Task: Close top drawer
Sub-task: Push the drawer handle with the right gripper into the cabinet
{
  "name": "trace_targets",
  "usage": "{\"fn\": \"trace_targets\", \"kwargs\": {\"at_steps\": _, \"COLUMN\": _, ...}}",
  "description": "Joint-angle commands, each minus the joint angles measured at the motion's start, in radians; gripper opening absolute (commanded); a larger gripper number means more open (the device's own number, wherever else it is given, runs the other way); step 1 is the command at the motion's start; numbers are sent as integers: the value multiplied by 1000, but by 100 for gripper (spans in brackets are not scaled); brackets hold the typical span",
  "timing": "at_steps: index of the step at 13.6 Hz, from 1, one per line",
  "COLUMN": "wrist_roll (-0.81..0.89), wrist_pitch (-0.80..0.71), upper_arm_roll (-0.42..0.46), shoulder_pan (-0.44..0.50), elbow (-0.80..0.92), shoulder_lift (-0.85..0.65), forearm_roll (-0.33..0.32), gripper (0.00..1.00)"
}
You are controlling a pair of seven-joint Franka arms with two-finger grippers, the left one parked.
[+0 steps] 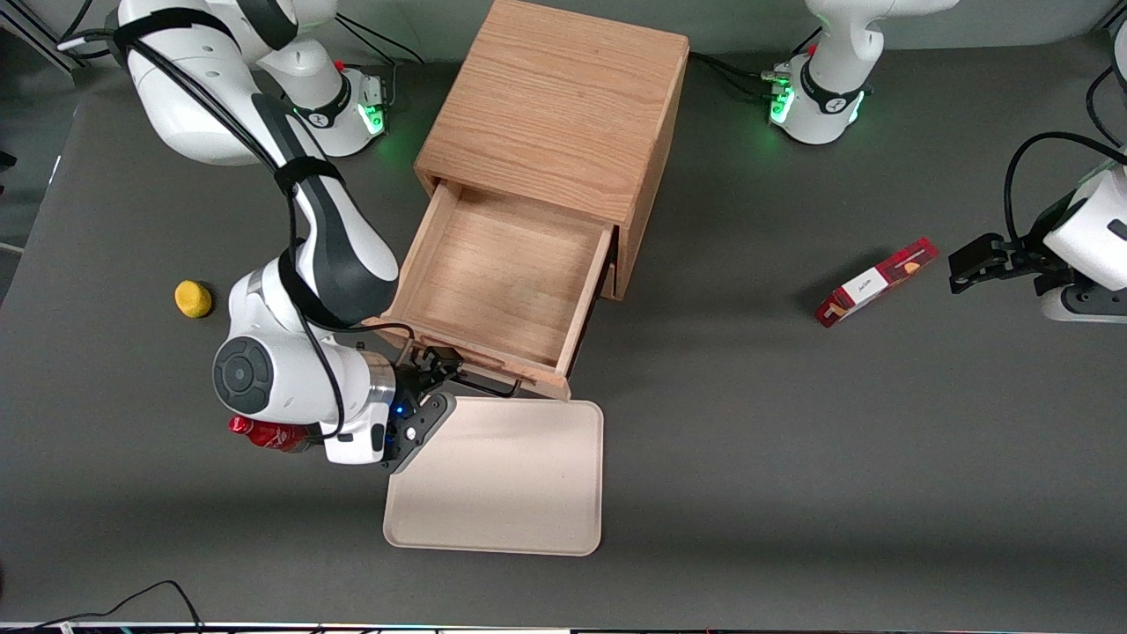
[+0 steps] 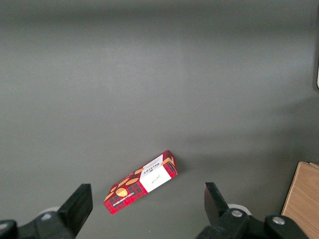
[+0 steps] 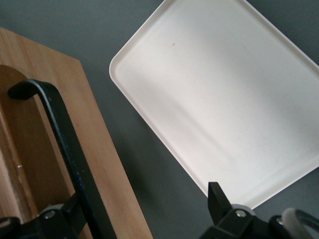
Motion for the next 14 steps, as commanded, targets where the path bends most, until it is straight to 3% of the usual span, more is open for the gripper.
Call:
{"fn": "trace_targets", "kwargs": {"at_steps": 1, "wrist_roll": -1, "wrist_pitch": 23, "upper_arm_roll": -4, "shoulder_pan": 11, "elbow": -97, "shoulder_lift": -69, "forearm_roll": -19, "gripper": 100}}
{"fn": "trace_targets", "kwargs": {"at_steps": 14, "wrist_roll": 52, "wrist_pitch": 99, "upper_arm_roll": -2, "shoulder_pan": 59, "elbow": -290, "shoulder_lift": -195, "forearm_roll": -20, "gripper": 100}}
